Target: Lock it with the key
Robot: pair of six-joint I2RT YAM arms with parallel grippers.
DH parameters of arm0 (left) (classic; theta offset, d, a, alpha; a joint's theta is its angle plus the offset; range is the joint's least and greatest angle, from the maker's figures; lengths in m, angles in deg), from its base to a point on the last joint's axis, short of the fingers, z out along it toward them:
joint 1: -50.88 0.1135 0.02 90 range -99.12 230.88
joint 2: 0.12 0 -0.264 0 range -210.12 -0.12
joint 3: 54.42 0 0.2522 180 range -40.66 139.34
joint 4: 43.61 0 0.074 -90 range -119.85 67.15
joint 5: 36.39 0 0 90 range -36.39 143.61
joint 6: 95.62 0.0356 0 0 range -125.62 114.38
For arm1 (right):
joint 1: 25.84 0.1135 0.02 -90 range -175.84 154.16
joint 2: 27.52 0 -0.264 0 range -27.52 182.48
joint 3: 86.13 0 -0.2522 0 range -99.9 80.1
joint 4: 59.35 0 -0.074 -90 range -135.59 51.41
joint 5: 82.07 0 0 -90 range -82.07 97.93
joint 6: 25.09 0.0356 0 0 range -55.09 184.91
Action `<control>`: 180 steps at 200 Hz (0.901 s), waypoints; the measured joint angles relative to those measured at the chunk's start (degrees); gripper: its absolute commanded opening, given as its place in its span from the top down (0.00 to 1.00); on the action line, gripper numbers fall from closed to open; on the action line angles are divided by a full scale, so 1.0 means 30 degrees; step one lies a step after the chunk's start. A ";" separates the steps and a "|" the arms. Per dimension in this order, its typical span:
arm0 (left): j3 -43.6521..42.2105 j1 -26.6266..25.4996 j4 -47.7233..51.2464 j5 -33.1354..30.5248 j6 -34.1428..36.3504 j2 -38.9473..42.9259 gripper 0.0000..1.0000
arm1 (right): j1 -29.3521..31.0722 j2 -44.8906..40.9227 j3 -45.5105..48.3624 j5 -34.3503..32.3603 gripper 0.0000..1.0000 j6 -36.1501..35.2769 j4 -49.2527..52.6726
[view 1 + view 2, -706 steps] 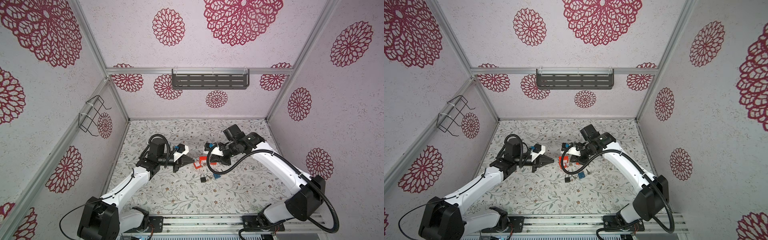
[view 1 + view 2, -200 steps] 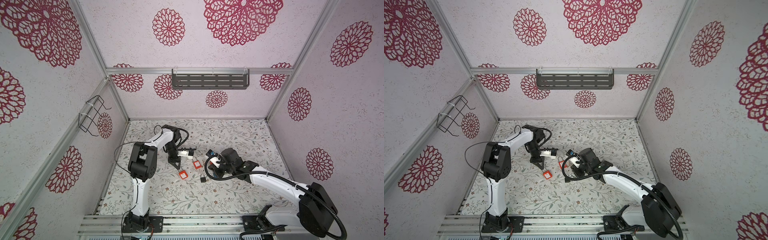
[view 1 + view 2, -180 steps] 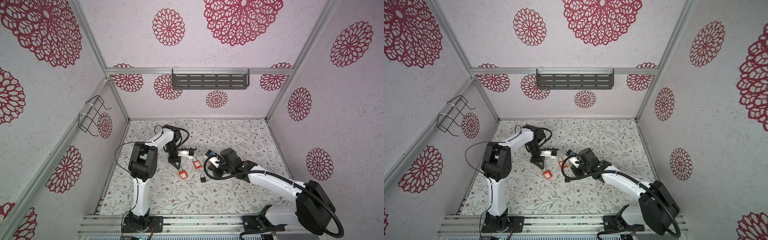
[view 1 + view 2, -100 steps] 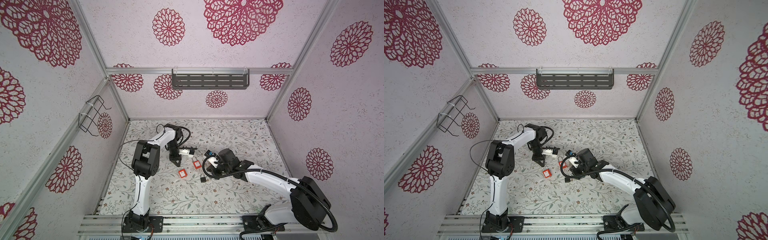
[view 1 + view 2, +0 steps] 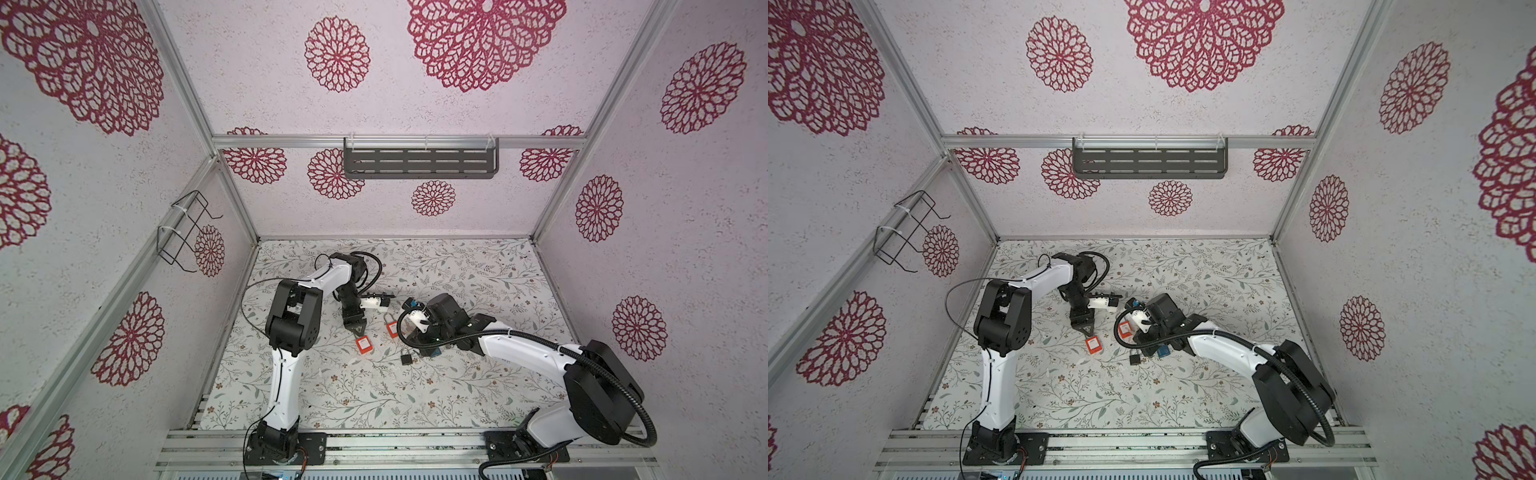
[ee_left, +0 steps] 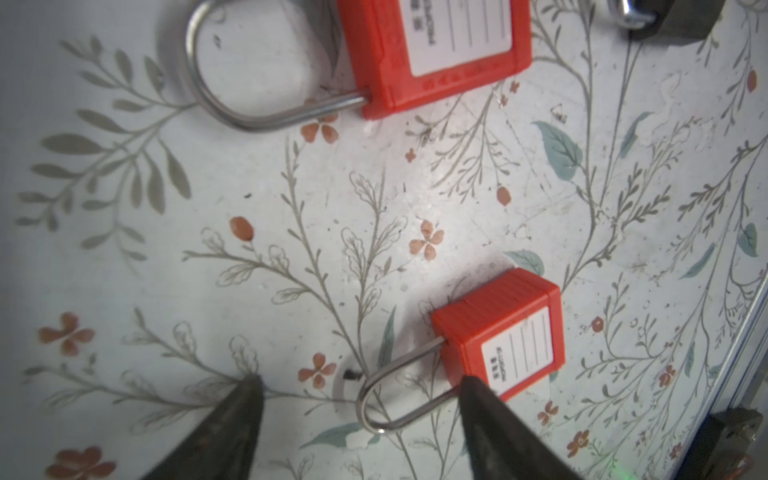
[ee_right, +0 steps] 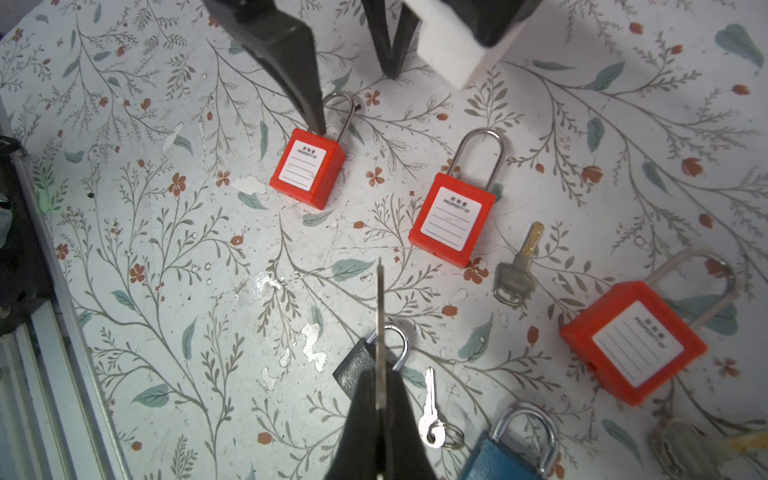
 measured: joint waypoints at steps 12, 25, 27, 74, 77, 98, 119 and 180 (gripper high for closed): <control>-0.0554 0.0189 -0.0729 0.0160 -0.0284 0.0794 0.03 | 0.0117 0.0240 -0.0182 0.0131 1.00 0.0379 0.0000; -0.1501 0.0488 -0.1756 0.0452 -0.0845 0.2120 0.03 | 0.0328 0.0503 -0.0466 0.0124 1.00 0.0772 0.0095; -0.1705 0.0554 -0.1953 0.0525 -0.0940 0.2426 0.03 | 0.0372 0.0561 -0.0525 0.0102 1.00 0.0823 0.0124; -0.9967 0.2266 -1.0440 0.1982 -0.6317 1.2087 0.03 | 0.1749 0.3315 -0.3694 -0.1005 1.00 0.1829 0.1559; -1.0528 0.2310 -1.1074 0.1989 -0.6659 1.2677 0.03 | 0.1800 0.3592 -0.4007 -0.1086 1.00 0.1880 0.1698; -1.4163 0.2412 -1.4979 0.1749 -0.9311 1.6611 0.03 | 0.2127 0.5770 -0.6426 -0.1807 1.00 0.2484 0.2769; -1.6677 0.2397 -1.7471 0.1013 -1.1686 1.9686 0.03 | 0.2259 0.7533 -0.8160 -0.2412 1.00 0.2820 0.3548; -1.9766 0.2404 -1.9883 -0.1486 -1.7296 2.5106 0.03 | 0.2667 1.0258 -1.0644 -0.3111 1.00 0.3016 0.5486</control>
